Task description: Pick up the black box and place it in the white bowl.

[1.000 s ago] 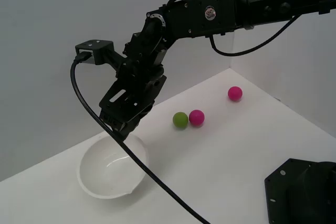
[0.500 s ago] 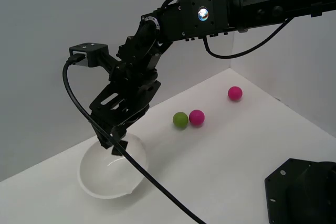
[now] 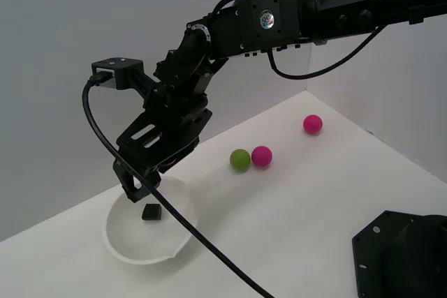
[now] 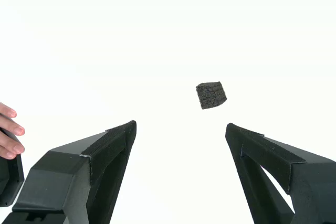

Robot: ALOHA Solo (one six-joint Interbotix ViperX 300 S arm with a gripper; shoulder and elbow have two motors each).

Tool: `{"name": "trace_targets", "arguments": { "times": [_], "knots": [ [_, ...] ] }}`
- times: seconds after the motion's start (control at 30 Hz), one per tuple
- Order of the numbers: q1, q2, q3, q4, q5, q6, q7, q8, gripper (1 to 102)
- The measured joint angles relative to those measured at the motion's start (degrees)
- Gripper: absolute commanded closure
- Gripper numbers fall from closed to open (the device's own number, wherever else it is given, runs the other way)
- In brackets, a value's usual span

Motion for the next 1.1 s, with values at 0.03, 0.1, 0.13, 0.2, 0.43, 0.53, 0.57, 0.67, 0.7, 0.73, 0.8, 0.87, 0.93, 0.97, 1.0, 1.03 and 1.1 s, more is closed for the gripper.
{"name": "trace_targets", "arguments": {
  "times": [0.03,0.1,0.13,0.2,0.43,0.53,0.57,0.67,0.7,0.73,0.8,0.87,0.93,0.97,1.0,1.03,1.1],
  "knots": [
    [0.09,0.09,0.0,0.0,-0.09,0.0,0.0,0.0,3],
    [0.0,0.09,0.0,0.0,0.0,0.0,0.0,0.0,4],
    [0.09,0.0,0.0,0.0,0.0,0.0,0.0,0.0,4],
    [0.09,0.0,0.0,0.0,0.0,0.0,0.0,0.0,5],
    [0.0,0.0,0.0,-0.09,-0.09,0.0,0.0,0.0,48],
    [0.09,0.35,0.35,0.0,0.0,0.09,0.0,0.53,62],
    [0.09,0.53,0.62,0.0,0.0,0.18,0.0,0.79,64],
    [0.7,2.02,2.2,0.09,0.09,0.26,0.0,0.97,68],
    [0.97,2.72,2.81,0.35,0.26,0.26,-0.09,0.97,74],
    [1.58,3.52,3.52,0.79,0.7,0.26,0.0,0.97,81],
    [2.99,5.27,5.45,2.29,2.29,0.35,-0.09,1.41,98],
    [4.57,7.29,7.38,3.78,3.78,0.35,-0.09,2.29,100],
    [5.89,9.23,9.32,5.01,5.1,0.35,-0.18,3.34,100],
    [6.5,10.11,10.11,5.71,5.71,0.35,-0.26,3.52,100],
    [7.21,10.81,10.81,6.33,6.5,0.35,-0.26,4.13,100],
    [7.91,11.6,11.69,7.03,7.29,0.26,-0.26,5.1,100],
    [9.32,13.62,13.62,8.7,9.05,0.35,-0.26,6.42,100]
  ]
}}
